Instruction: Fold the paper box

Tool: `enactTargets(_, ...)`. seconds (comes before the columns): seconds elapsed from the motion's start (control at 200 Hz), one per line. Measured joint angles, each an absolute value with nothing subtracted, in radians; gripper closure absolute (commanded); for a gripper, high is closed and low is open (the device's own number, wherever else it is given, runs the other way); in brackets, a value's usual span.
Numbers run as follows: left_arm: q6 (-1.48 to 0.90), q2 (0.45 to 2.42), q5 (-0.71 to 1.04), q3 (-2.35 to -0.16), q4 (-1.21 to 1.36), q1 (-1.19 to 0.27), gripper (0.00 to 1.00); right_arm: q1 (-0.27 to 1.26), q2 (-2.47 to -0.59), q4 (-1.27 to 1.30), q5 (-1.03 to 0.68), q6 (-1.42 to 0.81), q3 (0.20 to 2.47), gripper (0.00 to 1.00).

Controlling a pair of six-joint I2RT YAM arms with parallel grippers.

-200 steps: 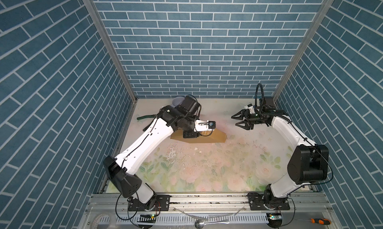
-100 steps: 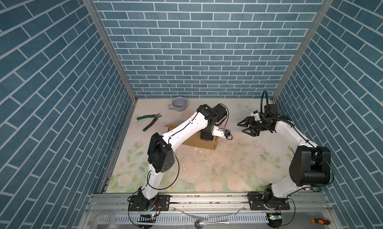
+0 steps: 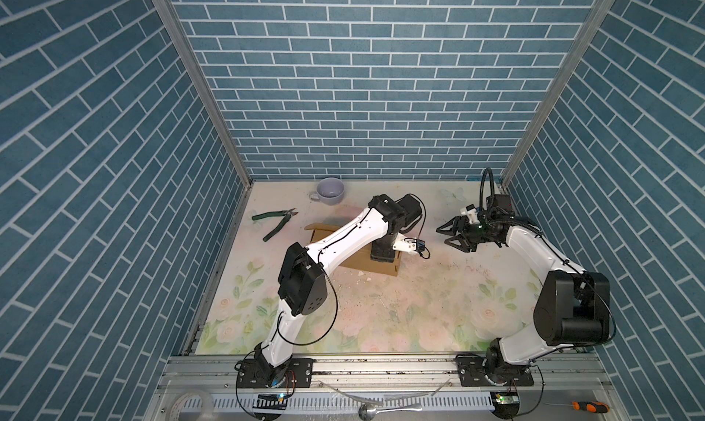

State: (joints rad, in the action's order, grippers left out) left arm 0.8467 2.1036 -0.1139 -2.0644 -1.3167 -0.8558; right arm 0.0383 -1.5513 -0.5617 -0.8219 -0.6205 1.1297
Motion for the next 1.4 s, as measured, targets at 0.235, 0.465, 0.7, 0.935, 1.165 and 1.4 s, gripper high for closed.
enactTargets(0.235, 0.844, 2.068, -0.112, -2.017, -1.265, -0.856, 0.18, 0.039, -1.551, -0.561, -0.823, -0.62, 1.13, 0.39)
enactTargets(0.465, 0.844, 1.982, -0.094, -1.99, -1.233, -0.856, 0.14, 0.043, -1.551, -0.562, -0.822, -0.62, 1.13, 0.38)
enactTargets(0.7, 0.841, 1.934, -0.052, -1.955, -1.207, -0.856, 0.11, 0.06, -1.551, -0.579, -0.804, -0.613, 1.132, 0.32)
enactTargets(0.935, 0.821, 1.771, 0.014, -1.881, -1.074, -0.856, 0.0, 0.103, -1.548, -0.675, -0.648, -0.529, 1.184, 0.26)
enactTargets(1.165, 0.823, 1.655, 0.04, -1.784, -0.937, -0.855, 0.0, 0.168, -1.512, -0.737, -0.48, -0.45, 1.283, 0.23)
enactTargets(1.4, 0.807, 1.592, 0.042, -1.707, -0.853, -0.818, 0.0, 0.337, -1.424, -0.767, -0.109, -0.291, 1.299, 0.01)
